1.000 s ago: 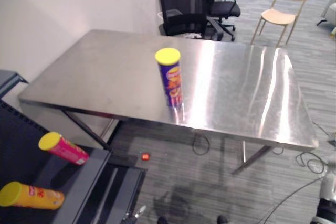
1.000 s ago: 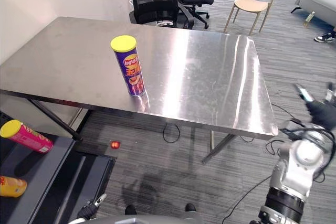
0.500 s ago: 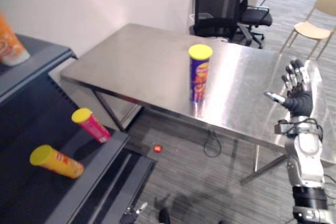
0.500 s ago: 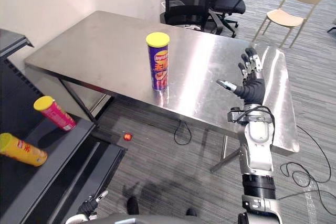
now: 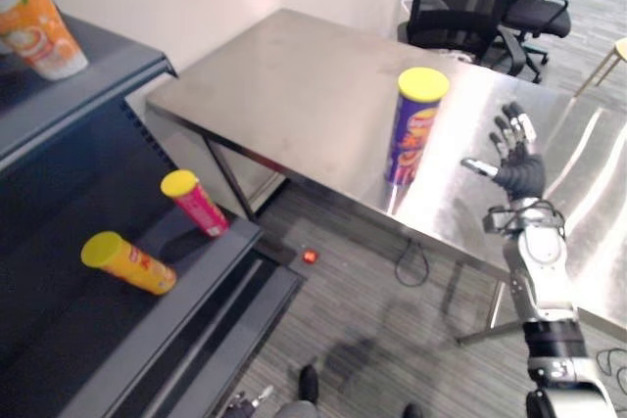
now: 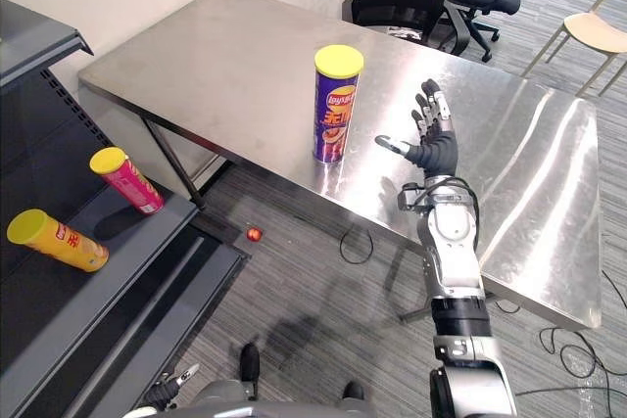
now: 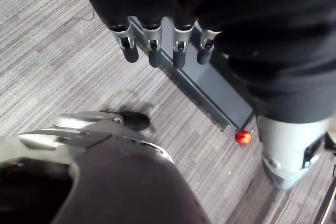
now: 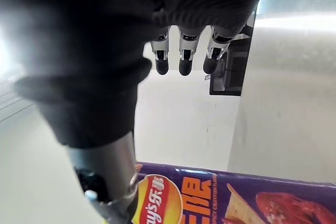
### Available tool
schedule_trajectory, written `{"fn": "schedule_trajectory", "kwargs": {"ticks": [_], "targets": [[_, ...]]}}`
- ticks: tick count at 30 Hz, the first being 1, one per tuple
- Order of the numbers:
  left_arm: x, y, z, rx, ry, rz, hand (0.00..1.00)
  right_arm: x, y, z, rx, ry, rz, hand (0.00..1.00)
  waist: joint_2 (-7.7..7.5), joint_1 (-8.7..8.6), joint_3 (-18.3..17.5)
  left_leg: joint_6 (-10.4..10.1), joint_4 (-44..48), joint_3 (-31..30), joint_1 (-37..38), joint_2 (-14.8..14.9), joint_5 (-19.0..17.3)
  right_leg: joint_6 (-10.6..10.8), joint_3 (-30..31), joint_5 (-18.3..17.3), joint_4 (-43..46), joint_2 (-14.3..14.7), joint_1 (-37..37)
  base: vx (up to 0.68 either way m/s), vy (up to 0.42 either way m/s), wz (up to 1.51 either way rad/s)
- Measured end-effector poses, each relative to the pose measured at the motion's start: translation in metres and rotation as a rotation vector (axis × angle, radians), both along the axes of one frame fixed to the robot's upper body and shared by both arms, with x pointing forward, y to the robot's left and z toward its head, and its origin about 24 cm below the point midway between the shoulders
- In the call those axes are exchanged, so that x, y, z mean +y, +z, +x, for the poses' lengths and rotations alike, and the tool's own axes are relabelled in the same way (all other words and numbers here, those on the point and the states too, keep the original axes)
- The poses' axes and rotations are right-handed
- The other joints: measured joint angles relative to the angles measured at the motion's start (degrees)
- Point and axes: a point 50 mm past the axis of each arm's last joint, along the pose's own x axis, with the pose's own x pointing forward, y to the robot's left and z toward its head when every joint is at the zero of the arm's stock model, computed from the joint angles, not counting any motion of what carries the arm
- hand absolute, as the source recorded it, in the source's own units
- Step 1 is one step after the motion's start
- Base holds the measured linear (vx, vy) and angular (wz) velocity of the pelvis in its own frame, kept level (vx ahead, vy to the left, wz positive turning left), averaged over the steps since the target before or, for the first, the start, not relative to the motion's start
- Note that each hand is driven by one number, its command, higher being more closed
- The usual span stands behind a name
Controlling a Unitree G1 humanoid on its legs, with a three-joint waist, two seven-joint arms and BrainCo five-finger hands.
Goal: Put the gum and the chips on the shelf.
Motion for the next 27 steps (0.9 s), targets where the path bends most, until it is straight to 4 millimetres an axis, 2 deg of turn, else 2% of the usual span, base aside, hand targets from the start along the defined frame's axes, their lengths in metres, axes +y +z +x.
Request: {"fn": "schedule_trajectory", "kwargs": {"ticks": [18, 27], "targets": [[0.000, 0.001, 0.001, -0.003, -0.001, 0.007, 0.00, 0.035, 0.005, 0.022, 0.026, 0.104, 0.002, 0.00, 0.02, 1.01, 3.1, 0.0, 0.0, -1.8, -0.9, -0.2, 0.3, 0.1, -1.9, -0.1, -0.2, 0.0, 0.3, -0.01, 0.002, 0.04], [0.001, 0.002, 0.005, -0.022, 0.002, 0.009, 0.00, 0.039, 0.011, 0.034, 0.043, 0.087, 0.006, 0.00, 0.04, 1.39, 4.4, 0.0, 0.0, -3.0, -1.9, -0.2, 0.6, 0.1, -3.1, -0.1, -0.3, 0.1, 0.3, -0.01, 0.003, 0.06]]}}
